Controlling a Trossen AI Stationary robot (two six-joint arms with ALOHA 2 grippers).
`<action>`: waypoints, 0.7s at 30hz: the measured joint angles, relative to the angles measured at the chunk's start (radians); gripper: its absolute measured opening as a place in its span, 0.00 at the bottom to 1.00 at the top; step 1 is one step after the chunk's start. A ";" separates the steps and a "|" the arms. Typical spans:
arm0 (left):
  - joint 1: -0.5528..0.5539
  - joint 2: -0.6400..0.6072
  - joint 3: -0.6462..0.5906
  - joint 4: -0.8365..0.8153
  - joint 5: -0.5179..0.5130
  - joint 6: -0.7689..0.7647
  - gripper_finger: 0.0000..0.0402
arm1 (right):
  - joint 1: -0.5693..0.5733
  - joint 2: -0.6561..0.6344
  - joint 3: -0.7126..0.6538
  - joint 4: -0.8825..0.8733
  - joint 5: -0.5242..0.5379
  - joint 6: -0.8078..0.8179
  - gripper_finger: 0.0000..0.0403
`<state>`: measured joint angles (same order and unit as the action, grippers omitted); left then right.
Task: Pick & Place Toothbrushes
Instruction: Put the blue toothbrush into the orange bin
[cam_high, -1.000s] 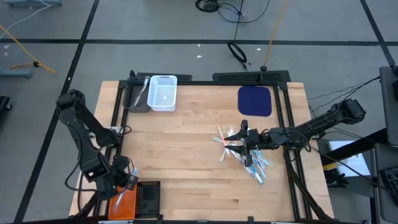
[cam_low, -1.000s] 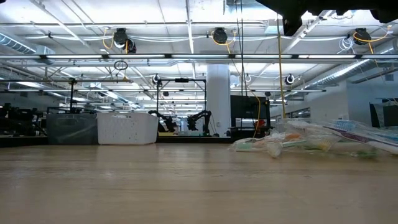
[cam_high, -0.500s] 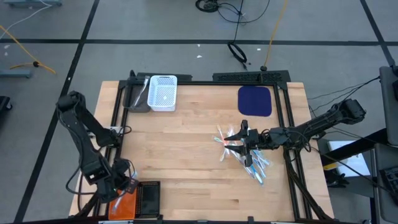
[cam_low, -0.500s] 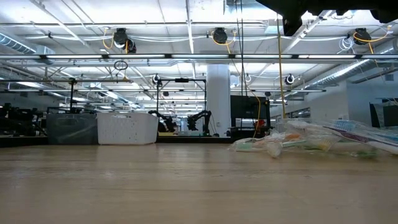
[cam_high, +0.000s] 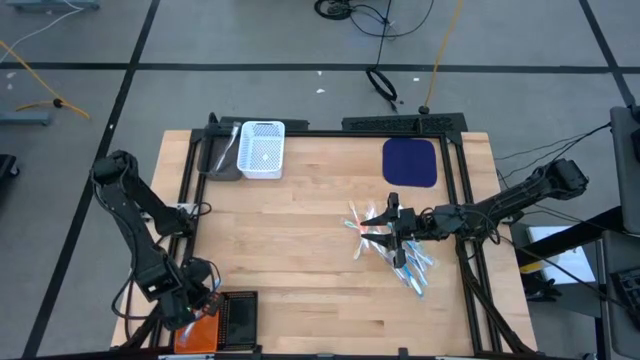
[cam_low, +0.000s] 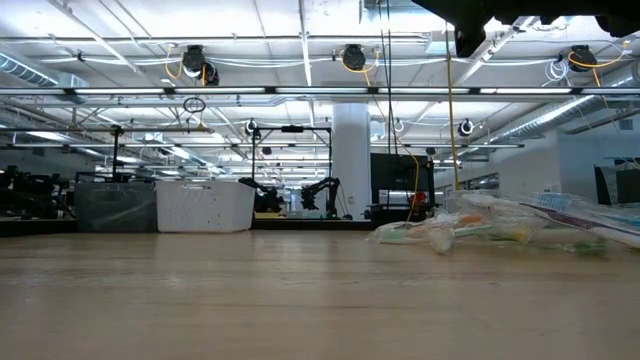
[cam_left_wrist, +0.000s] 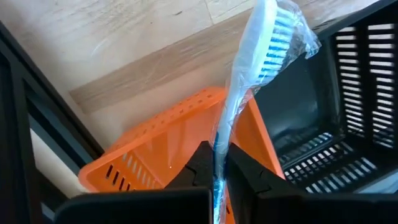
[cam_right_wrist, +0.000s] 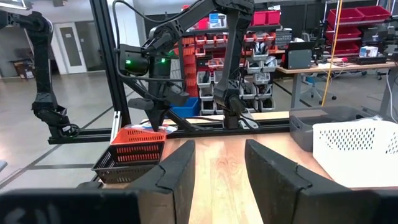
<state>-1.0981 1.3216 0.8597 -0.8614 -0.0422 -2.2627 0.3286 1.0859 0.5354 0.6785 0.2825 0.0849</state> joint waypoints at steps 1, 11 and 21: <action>0.000 0.000 0.000 0.003 0.000 -0.006 0.04 | 0.000 0.000 0.000 0.000 0.000 0.000 0.32; 0.000 0.000 0.000 0.034 -0.001 -0.013 0.26 | 0.000 0.000 0.000 0.000 0.000 0.000 0.32; 0.000 -0.041 0.000 -0.016 -0.007 0.030 0.35 | 0.000 0.000 0.000 -0.012 0.000 0.000 0.32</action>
<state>-1.0984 1.2806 0.8597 -0.8772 -0.0493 -2.2324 0.3286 1.0859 0.5354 0.6661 0.2829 0.0849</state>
